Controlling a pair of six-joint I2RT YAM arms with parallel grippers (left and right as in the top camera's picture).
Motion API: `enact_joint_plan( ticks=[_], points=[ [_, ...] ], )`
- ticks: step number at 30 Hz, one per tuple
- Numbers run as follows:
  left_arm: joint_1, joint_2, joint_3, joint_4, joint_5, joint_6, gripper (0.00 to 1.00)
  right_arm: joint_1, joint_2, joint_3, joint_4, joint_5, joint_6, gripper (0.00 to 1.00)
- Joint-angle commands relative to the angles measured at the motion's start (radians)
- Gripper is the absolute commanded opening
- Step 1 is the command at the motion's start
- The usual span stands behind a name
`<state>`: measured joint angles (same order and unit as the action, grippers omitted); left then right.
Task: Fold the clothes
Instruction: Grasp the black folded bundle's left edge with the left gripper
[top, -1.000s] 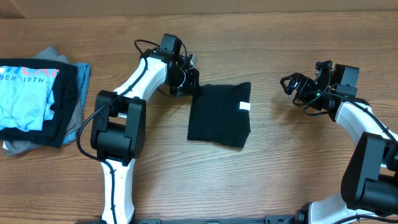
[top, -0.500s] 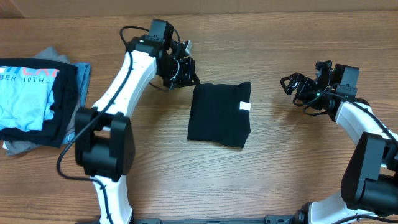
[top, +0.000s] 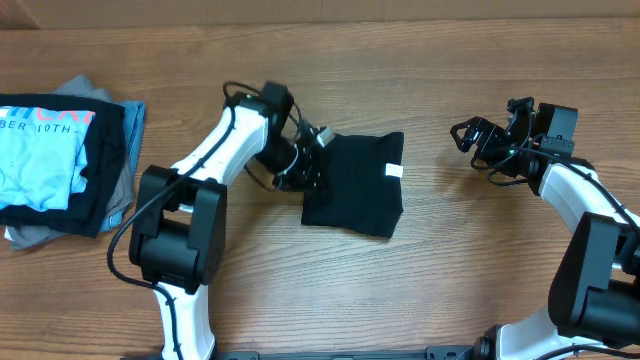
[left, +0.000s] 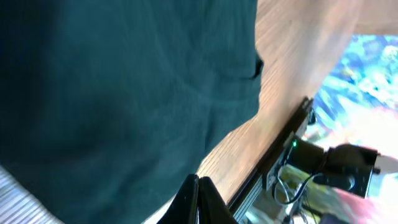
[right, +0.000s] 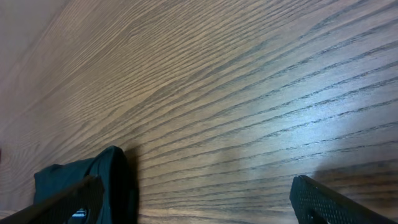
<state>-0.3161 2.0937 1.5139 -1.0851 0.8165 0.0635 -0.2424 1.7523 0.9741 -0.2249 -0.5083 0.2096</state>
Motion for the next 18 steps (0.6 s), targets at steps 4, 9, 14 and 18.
enact_joint_plan(
  ticks=[4,9,14,18],
  points=[
    [0.0,0.016,-0.174,0.15,0.075,0.028,0.04,-0.002,-0.019,0.002,0.006,0.003,0.0,1.0],
    [0.002,0.016,-0.27,0.283,0.071,-0.069,0.04,-0.002,-0.019,0.002,0.006,0.003,0.0,1.0],
    [0.002,0.016,-0.301,0.327,0.067,-0.103,0.04,-0.002,-0.019,0.002,0.006,0.003,0.0,1.0],
    [0.003,0.016,-0.294,0.326,0.114,-0.151,0.04,-0.002,-0.019,0.002,0.006,0.003,0.0,1.0]
  ],
)
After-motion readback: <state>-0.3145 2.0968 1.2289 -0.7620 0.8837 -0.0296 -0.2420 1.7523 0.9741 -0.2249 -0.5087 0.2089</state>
